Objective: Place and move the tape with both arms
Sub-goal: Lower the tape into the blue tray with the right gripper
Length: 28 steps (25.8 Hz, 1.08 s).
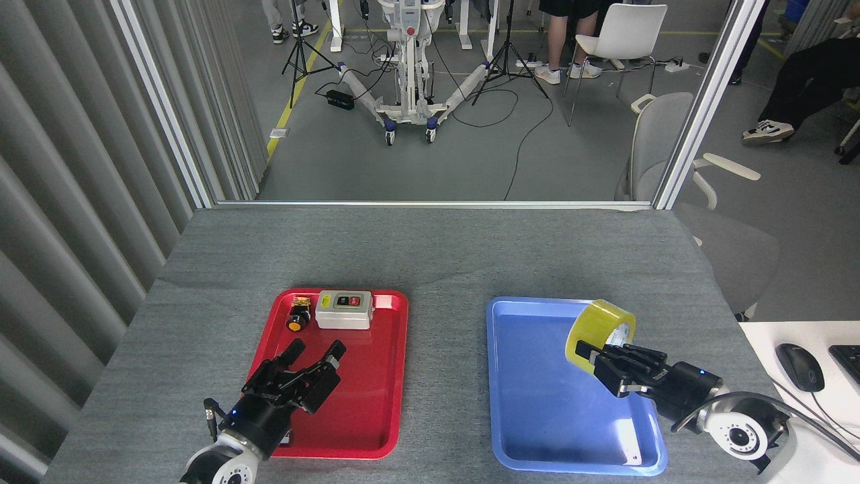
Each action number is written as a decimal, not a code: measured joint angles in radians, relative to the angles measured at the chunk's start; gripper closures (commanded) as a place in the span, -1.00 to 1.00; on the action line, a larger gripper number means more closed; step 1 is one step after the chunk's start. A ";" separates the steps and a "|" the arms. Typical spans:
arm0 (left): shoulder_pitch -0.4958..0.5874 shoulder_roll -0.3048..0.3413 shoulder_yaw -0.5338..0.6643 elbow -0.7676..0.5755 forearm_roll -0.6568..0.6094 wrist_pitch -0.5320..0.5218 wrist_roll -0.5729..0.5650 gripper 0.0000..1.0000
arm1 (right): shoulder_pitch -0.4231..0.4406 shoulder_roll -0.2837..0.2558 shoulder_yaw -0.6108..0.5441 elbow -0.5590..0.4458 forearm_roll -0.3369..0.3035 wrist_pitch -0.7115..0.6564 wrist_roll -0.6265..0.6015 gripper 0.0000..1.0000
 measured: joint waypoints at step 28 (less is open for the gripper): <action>0.097 0.008 -0.017 -0.016 -0.435 0.309 0.306 -1.00 | -0.557 0.115 0.775 0.225 -0.364 0.559 0.288 0.63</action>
